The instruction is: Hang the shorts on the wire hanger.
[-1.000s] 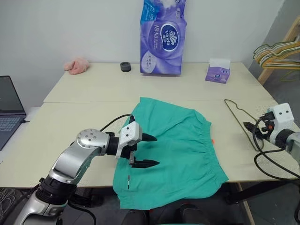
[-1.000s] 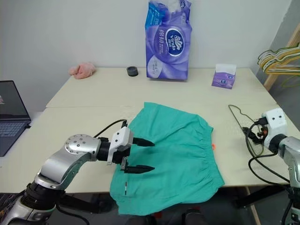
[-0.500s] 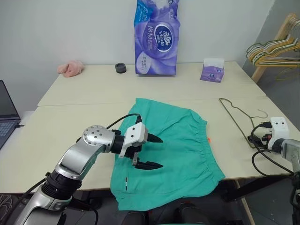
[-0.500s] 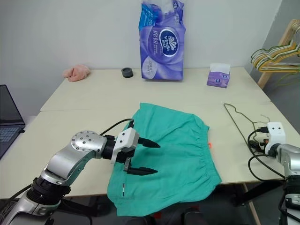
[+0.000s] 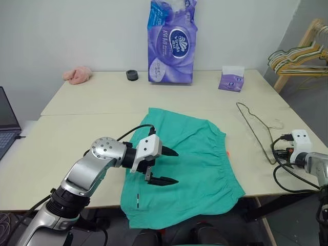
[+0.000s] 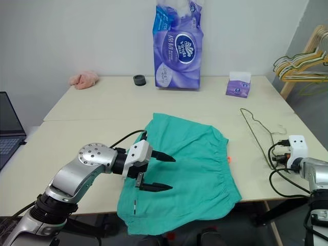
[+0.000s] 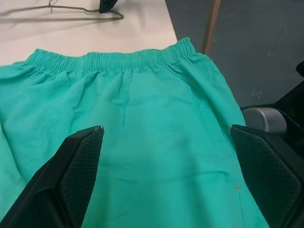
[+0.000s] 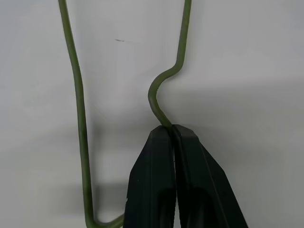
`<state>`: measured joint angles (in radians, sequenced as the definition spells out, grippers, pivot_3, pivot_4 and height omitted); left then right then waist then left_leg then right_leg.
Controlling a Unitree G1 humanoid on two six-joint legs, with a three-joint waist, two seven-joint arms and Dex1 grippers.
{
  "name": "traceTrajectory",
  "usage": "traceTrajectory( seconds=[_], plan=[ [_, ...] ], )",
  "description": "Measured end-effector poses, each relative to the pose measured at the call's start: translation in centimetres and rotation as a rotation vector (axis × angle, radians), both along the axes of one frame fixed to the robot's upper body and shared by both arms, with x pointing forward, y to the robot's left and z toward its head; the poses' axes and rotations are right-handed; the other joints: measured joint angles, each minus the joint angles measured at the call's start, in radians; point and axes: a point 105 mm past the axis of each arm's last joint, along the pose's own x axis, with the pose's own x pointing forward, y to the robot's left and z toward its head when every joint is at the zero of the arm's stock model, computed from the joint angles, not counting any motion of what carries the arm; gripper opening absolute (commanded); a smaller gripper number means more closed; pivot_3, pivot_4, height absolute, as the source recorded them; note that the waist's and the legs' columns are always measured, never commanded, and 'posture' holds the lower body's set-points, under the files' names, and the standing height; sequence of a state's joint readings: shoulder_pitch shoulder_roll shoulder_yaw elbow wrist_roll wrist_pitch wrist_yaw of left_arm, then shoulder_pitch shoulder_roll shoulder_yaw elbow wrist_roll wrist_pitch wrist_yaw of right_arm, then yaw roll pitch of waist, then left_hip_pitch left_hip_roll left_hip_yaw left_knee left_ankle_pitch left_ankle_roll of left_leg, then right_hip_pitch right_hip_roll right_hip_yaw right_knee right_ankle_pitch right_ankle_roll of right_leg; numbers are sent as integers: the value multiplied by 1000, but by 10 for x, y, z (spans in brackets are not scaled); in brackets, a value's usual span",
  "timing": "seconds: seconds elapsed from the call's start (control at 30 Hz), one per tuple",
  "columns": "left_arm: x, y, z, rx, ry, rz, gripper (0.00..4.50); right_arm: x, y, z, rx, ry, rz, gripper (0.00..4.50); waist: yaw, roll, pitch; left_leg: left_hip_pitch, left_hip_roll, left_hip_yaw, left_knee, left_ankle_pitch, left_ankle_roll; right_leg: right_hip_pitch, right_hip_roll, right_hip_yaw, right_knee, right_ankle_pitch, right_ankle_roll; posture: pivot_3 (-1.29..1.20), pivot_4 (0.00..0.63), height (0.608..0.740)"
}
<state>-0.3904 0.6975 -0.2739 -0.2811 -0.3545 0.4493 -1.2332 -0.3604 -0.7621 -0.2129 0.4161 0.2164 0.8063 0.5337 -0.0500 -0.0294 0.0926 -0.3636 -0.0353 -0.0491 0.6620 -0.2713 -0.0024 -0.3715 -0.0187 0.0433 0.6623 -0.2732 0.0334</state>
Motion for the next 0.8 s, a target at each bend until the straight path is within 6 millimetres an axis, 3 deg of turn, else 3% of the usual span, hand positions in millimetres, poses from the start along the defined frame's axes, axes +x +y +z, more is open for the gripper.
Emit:
traceTrajectory(
  seconds=[0.17, 0.27, 0.4, 0.6, 0.8],
  plan=[
    [10, -5, -1, -41, 5, 49, 4500, -2, -3, -1, -55, -26, 0, 29, 7, -4, -3, 0, 0, 0, 1, 0, 0, 2, 0, 0, -3, 2, 3, -63, 57, 740],
    [30, -3, 1, -56, -19, 142, 4500, -2, -3, 2, -147, -62, 29, 29, 14, -2, -2, -1, -1, 0, 1, 0, 0, 1, -1, 1, -3, 2, 3, -65, 57, 740],
    [59, 13, 11, -70, -60, 269, 4500, 4, 11, 21, -303, -155, 148, 29, 10, 6, 3, -2, -1, 1, 0, 0, 0, -3, -1, 2, -1, 2, 3, -74, 59, 740],
    [109, 41, 50, -182, -106, 477, 4500, 18, 77, 70, -571, -429, 473, 29, -6, 9, 5, -6, -1, 0, -1, 0, 0, -8, 0, 1, 1, 2, 4, -87, 64, 740],
    [121, 67, 48, -206, 37, 524, 4500, 14, 124, 84, -804, -611, 740, 29, -7, 10, 5, -17, -3, 0, 1, 0, 0, -18, -2, 1, 2, 5, 0, -97, 67, 740]
  ],
)
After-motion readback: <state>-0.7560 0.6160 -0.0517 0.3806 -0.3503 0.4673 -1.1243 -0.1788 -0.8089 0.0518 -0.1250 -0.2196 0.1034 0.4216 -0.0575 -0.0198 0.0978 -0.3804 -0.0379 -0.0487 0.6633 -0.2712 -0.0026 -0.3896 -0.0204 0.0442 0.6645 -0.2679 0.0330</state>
